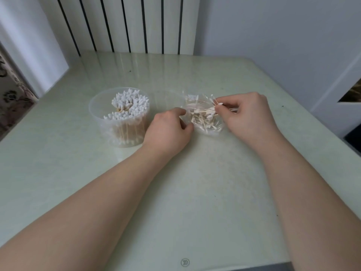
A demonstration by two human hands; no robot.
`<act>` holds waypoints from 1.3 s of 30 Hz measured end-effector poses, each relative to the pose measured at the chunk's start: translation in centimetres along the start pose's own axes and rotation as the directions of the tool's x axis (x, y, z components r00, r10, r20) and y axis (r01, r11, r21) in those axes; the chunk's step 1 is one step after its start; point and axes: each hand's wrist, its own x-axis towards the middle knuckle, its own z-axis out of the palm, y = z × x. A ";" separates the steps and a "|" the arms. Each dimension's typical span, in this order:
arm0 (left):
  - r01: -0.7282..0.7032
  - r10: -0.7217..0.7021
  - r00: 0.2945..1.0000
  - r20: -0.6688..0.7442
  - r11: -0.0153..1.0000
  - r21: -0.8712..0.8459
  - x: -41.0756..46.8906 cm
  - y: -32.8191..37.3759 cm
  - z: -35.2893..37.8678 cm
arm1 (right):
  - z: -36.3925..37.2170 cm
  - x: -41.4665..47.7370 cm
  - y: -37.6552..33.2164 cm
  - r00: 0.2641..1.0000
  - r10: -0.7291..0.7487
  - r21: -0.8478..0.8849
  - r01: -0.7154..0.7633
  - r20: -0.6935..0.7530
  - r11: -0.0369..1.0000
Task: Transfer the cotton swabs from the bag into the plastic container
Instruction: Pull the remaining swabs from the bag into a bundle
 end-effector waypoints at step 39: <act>0.227 -0.271 0.953 0.139 0.331 -0.916 -0.2 2.0 -0.7 | 1.2 0.2 -0.7 0.920 0.311 0.685 -0.387 0.239 0.617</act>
